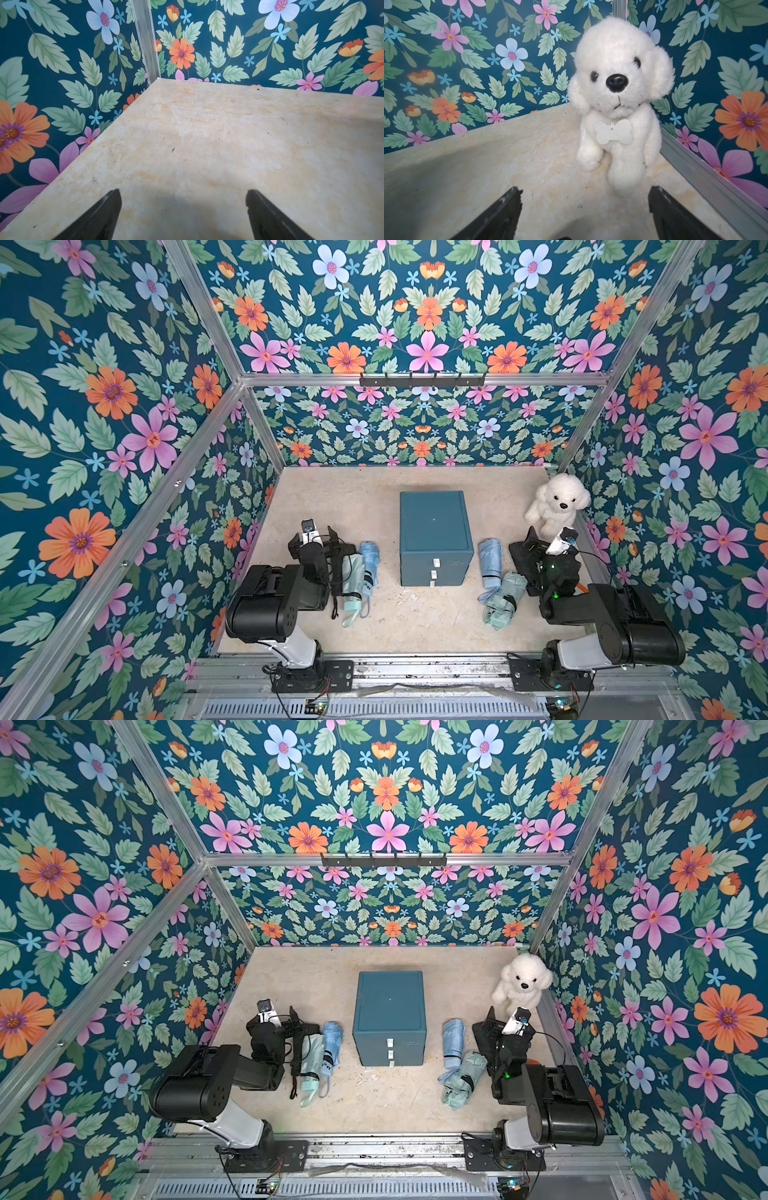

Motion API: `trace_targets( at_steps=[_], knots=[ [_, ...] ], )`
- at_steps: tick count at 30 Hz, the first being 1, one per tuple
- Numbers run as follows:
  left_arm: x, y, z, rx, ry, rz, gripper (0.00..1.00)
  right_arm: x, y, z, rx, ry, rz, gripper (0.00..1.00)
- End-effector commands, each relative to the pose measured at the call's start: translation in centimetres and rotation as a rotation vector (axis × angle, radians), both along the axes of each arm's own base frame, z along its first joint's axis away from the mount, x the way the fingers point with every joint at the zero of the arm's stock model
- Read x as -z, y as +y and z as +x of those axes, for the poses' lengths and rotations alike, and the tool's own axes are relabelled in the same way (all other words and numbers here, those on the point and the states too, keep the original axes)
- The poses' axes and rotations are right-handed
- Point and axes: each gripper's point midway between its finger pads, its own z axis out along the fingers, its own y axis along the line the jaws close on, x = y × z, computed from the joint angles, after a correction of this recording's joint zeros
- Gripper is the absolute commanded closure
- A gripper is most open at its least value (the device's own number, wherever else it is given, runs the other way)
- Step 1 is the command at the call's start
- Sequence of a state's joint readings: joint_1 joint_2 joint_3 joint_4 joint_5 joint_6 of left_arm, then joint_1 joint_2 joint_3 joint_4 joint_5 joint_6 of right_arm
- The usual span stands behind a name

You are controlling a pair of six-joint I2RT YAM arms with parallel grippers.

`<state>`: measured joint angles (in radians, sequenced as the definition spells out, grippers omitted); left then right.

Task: Place the umbrella in the drawer by color
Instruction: Open the drawer in the storage box.

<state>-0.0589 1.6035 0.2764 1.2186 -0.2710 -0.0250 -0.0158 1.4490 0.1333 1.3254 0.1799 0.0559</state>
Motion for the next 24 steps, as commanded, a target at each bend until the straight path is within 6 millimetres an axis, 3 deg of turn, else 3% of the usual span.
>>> trace_targets(
  at_steps=[1, 21, 24],
  knots=[
    [-0.5, 0.0, 0.1, -0.001, -0.021, -0.007, 0.0, -0.5, 0.3, 0.1, -0.018, -0.02, -0.003, 0.01],
    [-0.5, 0.0, 0.2, 0.001, -0.023, -0.008, 0.01, -0.4, 0.4, 0.1, -0.022, -0.019, 0.001, 0.01],
    [-2.2, 0.1, 0.9, 0.001, 0.01, -0.002, 0.0, -1.2, -0.6, -0.4, 0.045, -0.043, 0.006, 0.01]
  ],
)
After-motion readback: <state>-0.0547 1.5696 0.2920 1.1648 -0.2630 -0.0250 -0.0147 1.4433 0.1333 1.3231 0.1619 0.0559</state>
